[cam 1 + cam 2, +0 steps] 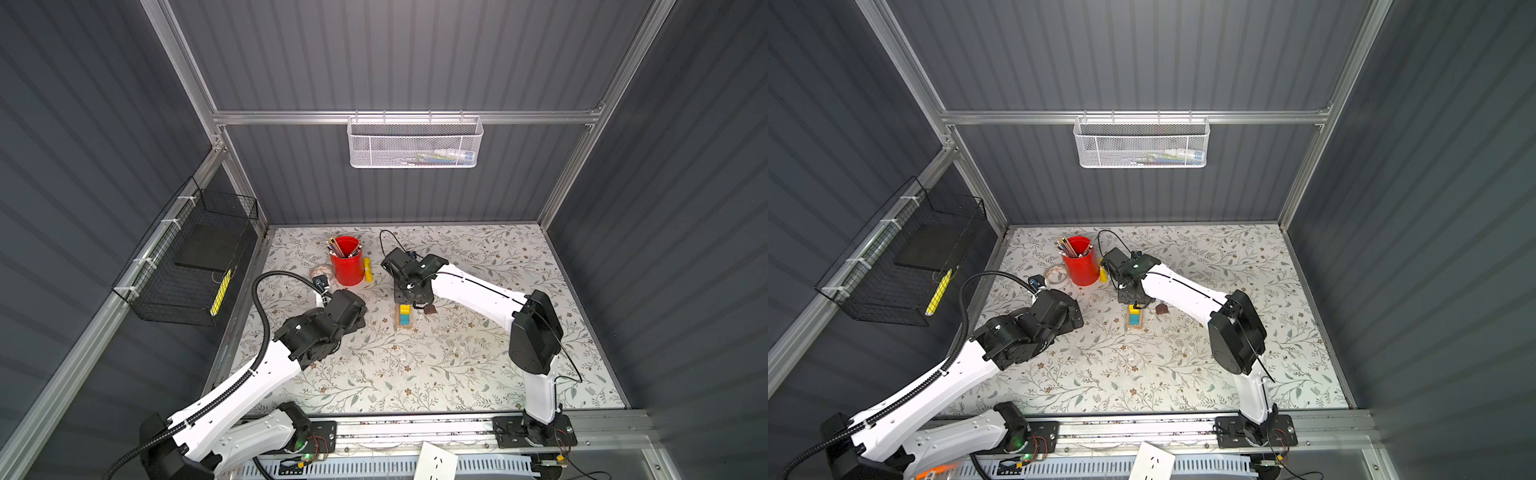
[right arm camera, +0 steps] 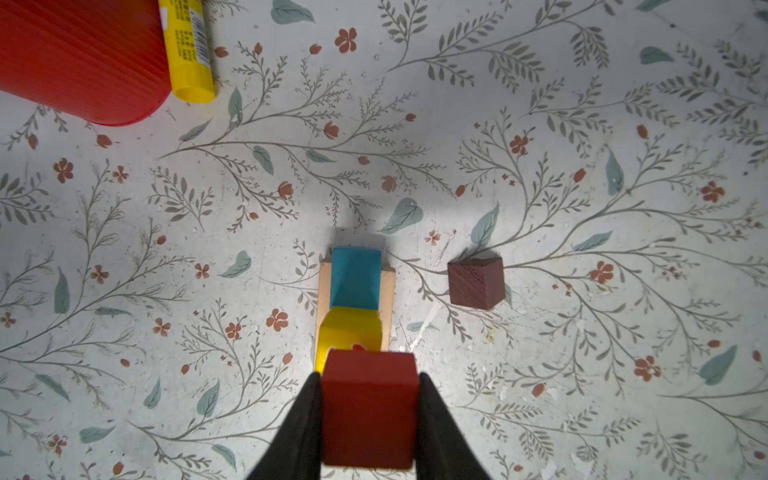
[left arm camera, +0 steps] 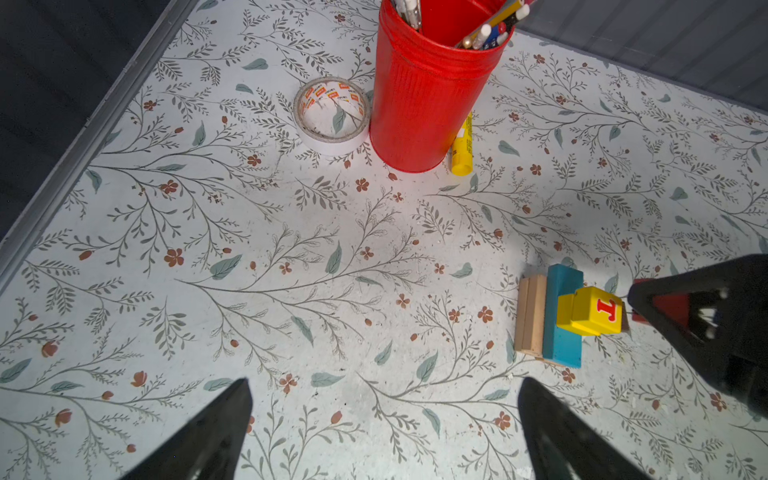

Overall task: Build the wood block tower
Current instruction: 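Carry the red cube over the stack and lower it onto the yellow cubes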

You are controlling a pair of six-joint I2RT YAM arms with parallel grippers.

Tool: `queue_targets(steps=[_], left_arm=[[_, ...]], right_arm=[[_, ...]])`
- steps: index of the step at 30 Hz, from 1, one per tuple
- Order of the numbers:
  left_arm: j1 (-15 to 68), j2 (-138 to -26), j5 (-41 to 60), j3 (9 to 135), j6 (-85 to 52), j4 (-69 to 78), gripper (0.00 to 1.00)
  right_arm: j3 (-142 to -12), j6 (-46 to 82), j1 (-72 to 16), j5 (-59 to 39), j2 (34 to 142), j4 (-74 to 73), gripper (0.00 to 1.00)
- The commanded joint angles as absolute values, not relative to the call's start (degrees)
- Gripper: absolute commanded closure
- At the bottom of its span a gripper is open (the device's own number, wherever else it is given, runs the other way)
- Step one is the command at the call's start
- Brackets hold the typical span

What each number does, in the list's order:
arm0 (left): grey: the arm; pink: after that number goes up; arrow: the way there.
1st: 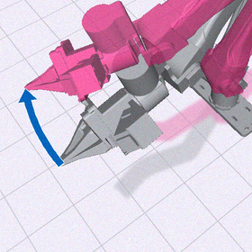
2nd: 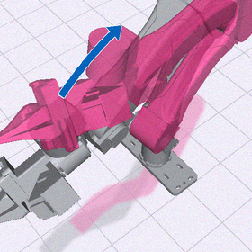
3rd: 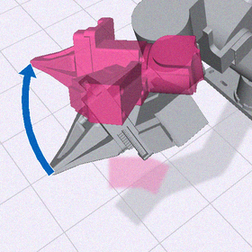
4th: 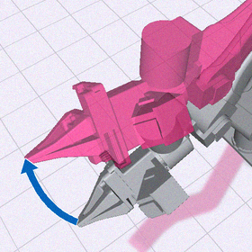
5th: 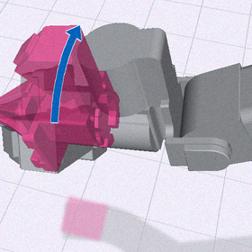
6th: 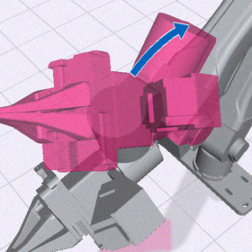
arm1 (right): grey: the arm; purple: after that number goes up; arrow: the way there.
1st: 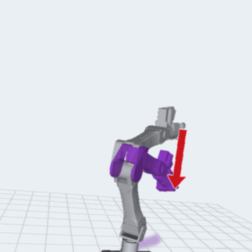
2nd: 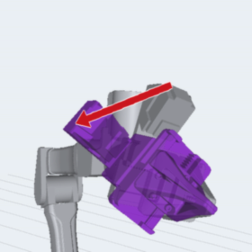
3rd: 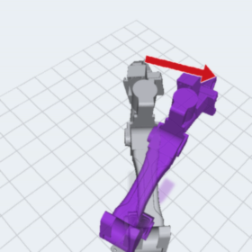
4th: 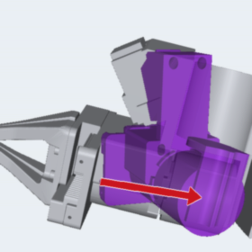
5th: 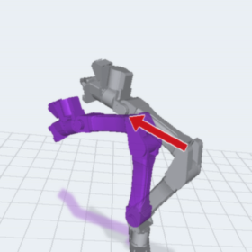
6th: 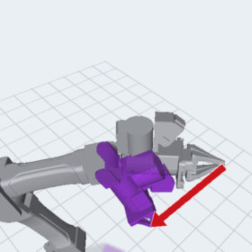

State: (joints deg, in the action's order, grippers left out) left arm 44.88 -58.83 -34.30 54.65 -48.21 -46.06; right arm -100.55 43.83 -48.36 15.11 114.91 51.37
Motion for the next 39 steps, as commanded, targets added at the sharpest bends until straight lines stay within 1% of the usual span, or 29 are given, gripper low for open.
queue_targets(steps=[1, 5, 21, 30, 39], left_arm=[[44.5, -59.2, -35.1, 54.0, -47.8, -45.8, 0.0], [44.6, -59.0, -35.6, 53.7, -48.0, -45.9, 0.0], [44.5, -58.7, -35.6, 52.7, -48.8, -46.0, 0.0], [44.5, -59.6, -35.6, 53.1, -48.2, -45.8, 0.0], [44.4, -59.4, -35.9, 53.2, -48.1, -46.3, 0.0]], right_arm=[[-102.9, 45.7, -48.2, 14.4, 115.6, 53.0, 0.83], [-103.2, 46.1, -48.4, 12.9, 116.5, 53.5, 0.83], [-104.6, 46.8, -49.4, 13.5, 119.1, 54.9, 0.81], [-105.2, 47.1, -49.4, 14.2, 120.2, 55.1, 0.75], [-106.2, 47.2, -49.2, 13.8, 121.3, 55.7, 0.65]])
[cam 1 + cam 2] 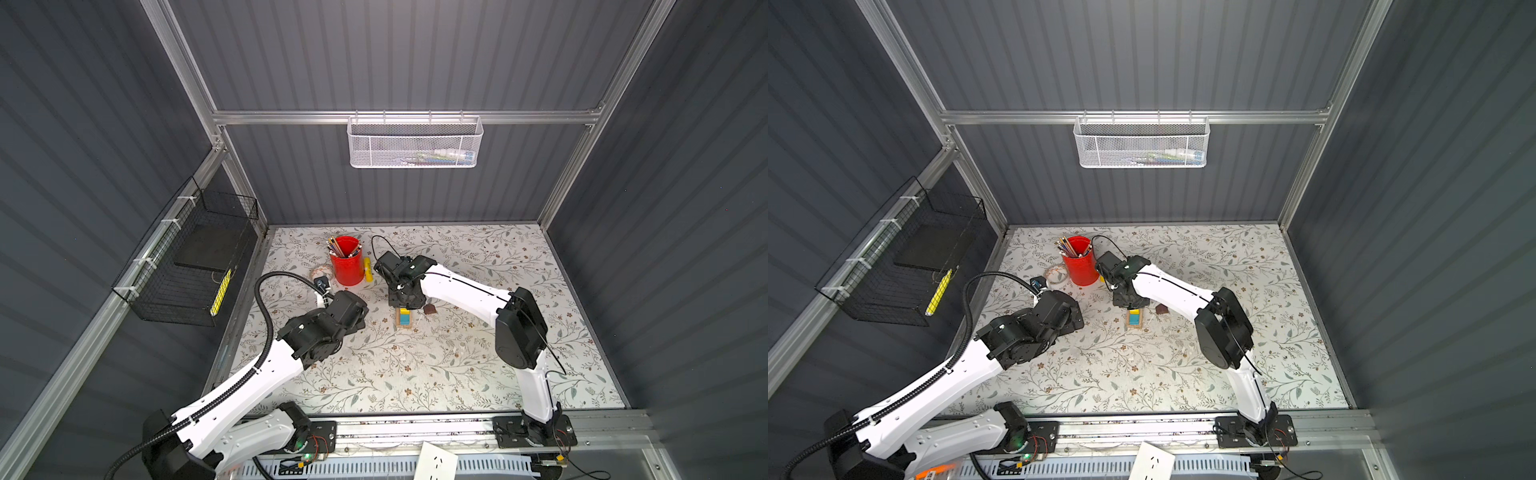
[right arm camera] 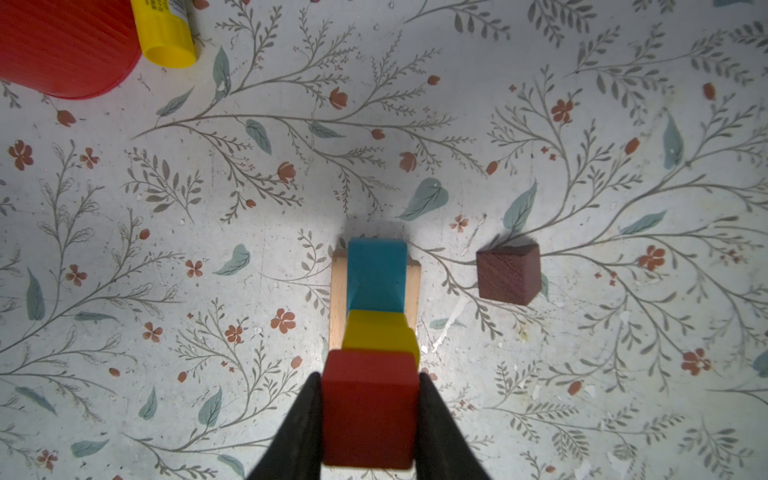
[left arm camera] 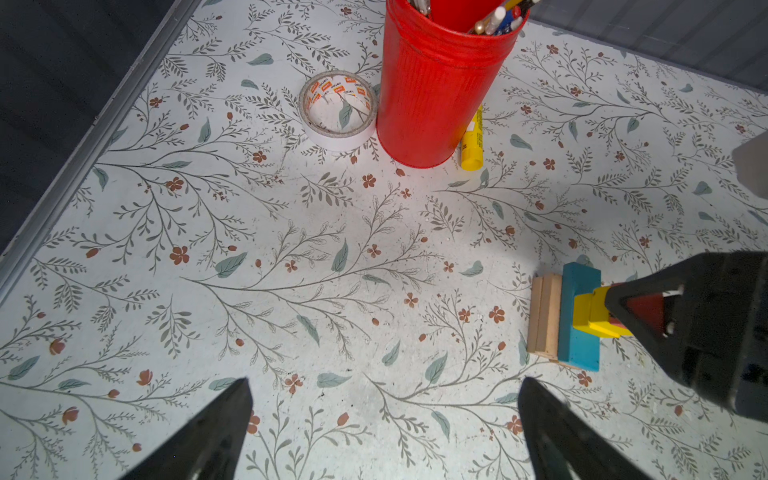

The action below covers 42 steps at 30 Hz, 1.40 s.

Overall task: Build the wood block tower
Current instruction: 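Carry the red cube over the stack and lower it onto the yellow cubes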

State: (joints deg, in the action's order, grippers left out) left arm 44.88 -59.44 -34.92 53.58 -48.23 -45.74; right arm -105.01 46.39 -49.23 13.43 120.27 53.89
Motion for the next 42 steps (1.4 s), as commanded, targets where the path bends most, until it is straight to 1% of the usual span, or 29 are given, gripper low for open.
queue_targets(steps=[1, 6, 12, 29, 36, 42], left_arm=[[44.4, -59.3, -35.8, 53.2, -48.1, -46.3, 0.0], [44.4, -59.0, -35.8, 53.0, -48.2, -46.3, 0.0], [44.3, -59.0, -35.7, 52.9, -48.2, -46.4, 0.0], [44.1, -58.6, -35.6, 52.7, -48.2, -46.5, 0.0], [44.2, -58.8, -35.5, 52.6, -48.2, -46.6, 0.0], [44.2, -58.9, -35.4, 52.6, -48.2, -46.6, 0.0]], right_arm=[[-106.2, 47.2, -49.2, 13.9, 121.2, 55.7, 0.63], [-105.8, 47.7, -49.2, 14.3, 120.9, 55.9, 0.54], [-105.5, 48.5, -49.0, 14.4, 120.8, 55.7, 0.51], [-104.5, 50.4, -48.1, 12.4, 121.9, 54.0, 0.51], [-104.2, 50.5, -48.1, 12.6, 122.2, 54.1, 0.54], [-104.2, 50.3, -48.1, 12.6, 122.8, 54.2, 0.54]])
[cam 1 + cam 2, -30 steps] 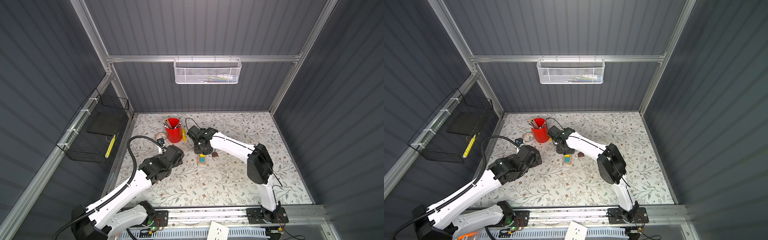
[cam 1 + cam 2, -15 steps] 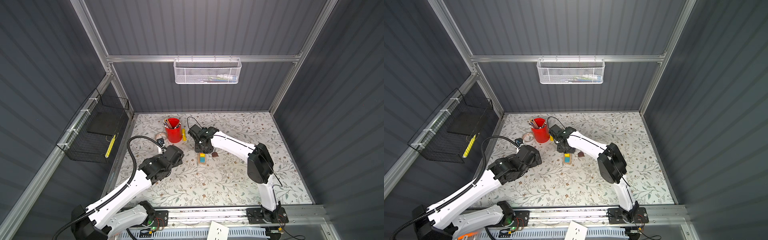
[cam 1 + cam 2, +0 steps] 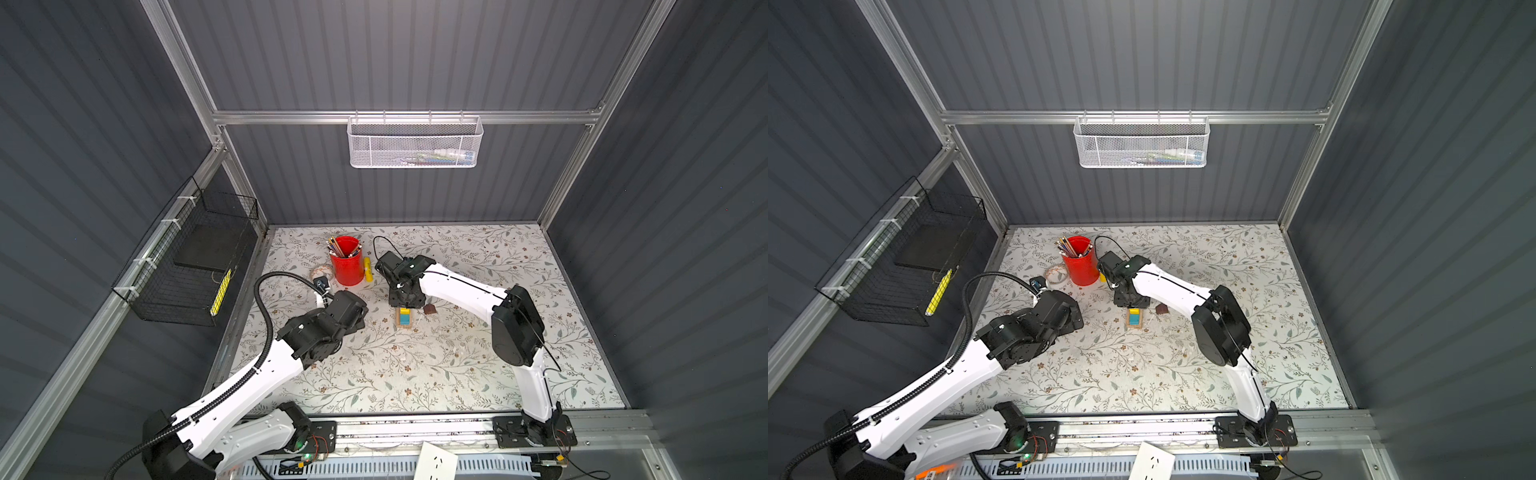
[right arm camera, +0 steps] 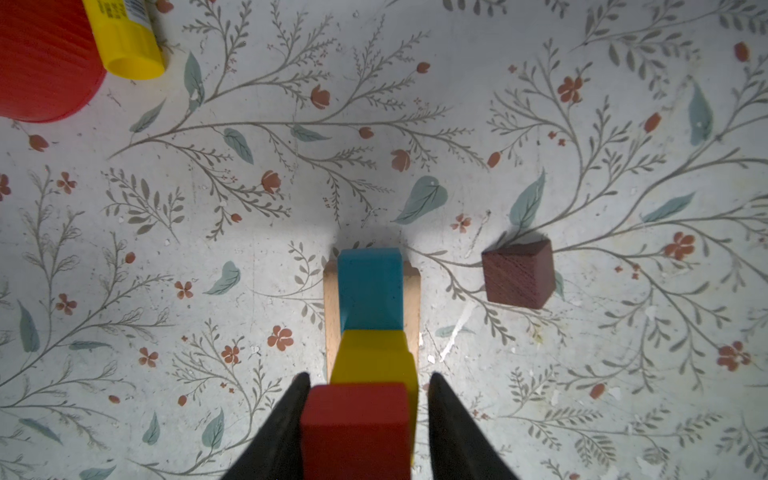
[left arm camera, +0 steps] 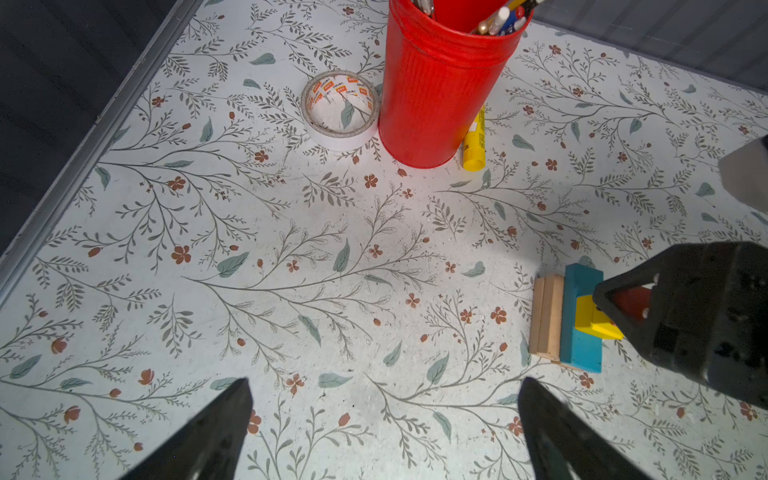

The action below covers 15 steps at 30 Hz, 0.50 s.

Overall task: Build the wood block tower
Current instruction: 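Carry the red cube over the stack and lower it onto the yellow cubes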

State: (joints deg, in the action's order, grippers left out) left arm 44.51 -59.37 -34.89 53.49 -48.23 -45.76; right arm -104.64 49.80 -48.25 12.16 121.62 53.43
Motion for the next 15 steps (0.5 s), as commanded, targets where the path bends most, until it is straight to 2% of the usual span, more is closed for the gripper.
queue_targets(steps=[1, 11, 15], left_arm=[[44.2, -58.9, -35.4, 52.6, -48.2, -46.6, 0.0], [44.1, -59.2, -35.4, 52.7, -47.9, -46.6, 0.0], [44.0, -59.2, -35.4, 52.8, -47.8, -46.7, 0.0]], right_arm=[[-104.2, 50.2, -48.0, 12.7, 122.8, 54.2, 0.54], [-104.2, 50.2, -48.0, 12.7, 123.0, 53.8, 0.62], [-104.4, 49.9, -48.0, 12.5, 123.1, 53.7, 0.61]])
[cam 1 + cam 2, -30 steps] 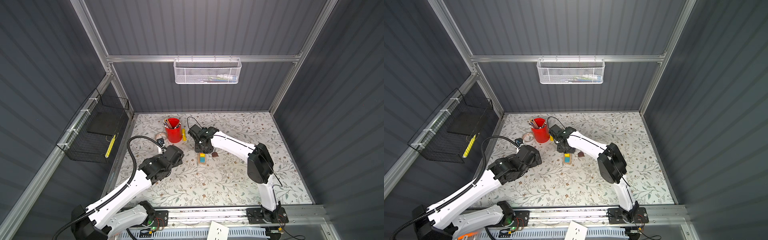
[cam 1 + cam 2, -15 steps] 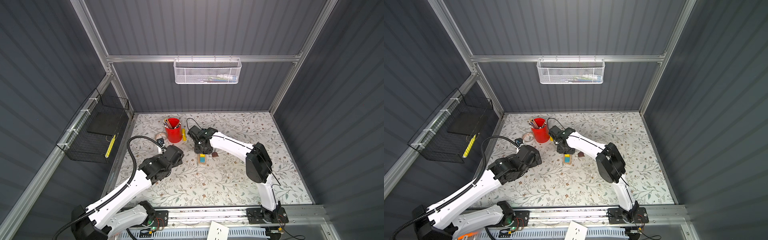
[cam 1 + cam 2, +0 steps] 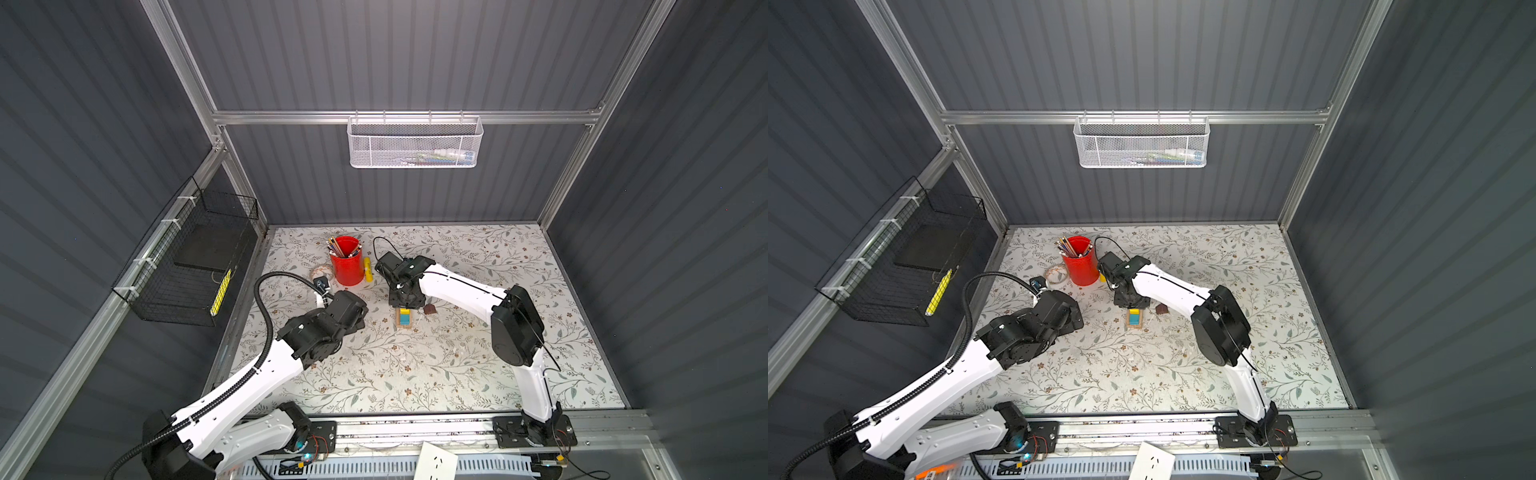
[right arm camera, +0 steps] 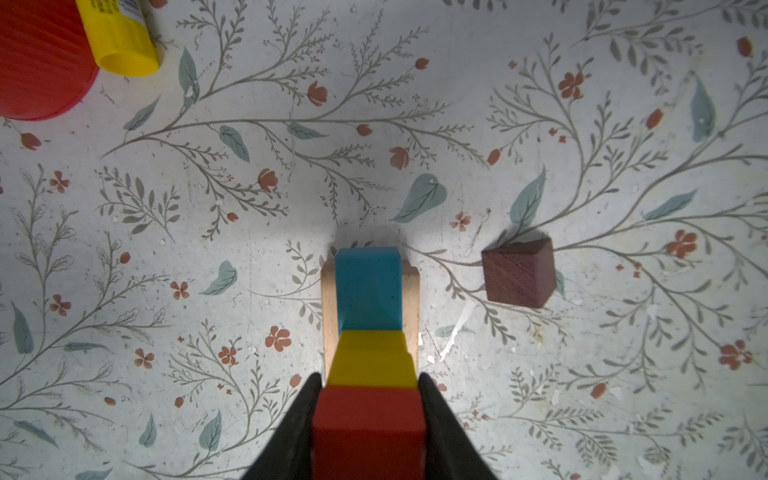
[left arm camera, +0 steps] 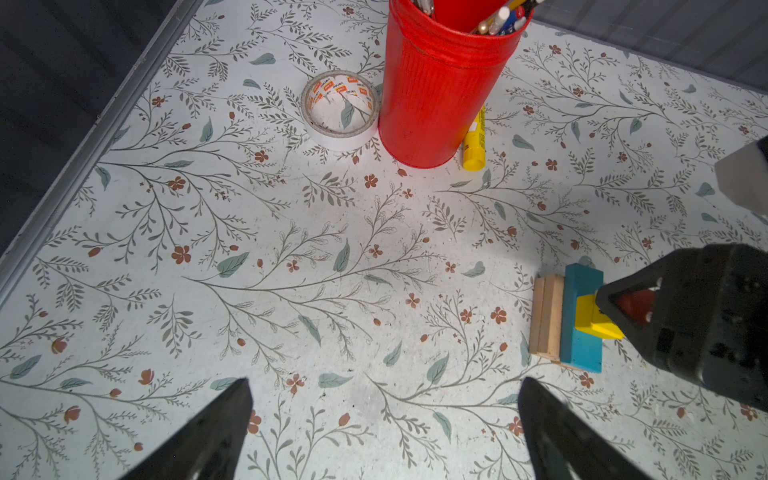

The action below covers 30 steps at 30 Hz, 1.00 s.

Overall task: Build the wood block tower
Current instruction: 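Carry the red cube over the stack and lower it onto the yellow cubes, then open the right gripper, release the red cube and lift away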

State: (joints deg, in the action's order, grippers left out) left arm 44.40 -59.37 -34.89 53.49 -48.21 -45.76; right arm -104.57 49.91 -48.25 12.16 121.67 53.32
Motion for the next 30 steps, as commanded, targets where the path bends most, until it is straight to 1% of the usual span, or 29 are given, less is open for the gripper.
queue_targets(steps=[1, 6, 8, 17, 24, 30], left_arm=[[44.0, -59.2, -35.5, 52.9, -47.7, -46.7, 0.0], [43.9, -59.4, -35.2, 53.2, -47.6, -46.7, 0.0], [43.9, -59.5, -35.2, 53.6, -47.5, -47.0, 0.0], [43.9, -58.6, -35.2, 56.1, -45.5, -47.8, 0.0], [43.9, -58.2, -33.0, 57.9, -43.3, -47.4, 0.0], [43.9, -60.6, -27.9, 57.6, -40.1, -41.9, 0.0]], right_arm=[[-104.6, 49.9, -47.9, 12.3, 123.1, 53.8, 0.59], [-104.9, 49.2, -48.0, 12.2, 122.1, 54.1, 0.49], [-104.9, 48.7, -48.0, 12.2, 121.1, 54.1, 0.46], [-100.5, 44.4, -47.9, 13.8, 110.9, 52.7, 0.33], [-89.9, 36.6, -46.2, 14.7, 98.6, 48.7, 0.26], [-76.1, 29.9, -41.2, 10.1, 89.4, 42.5, 0.23]])
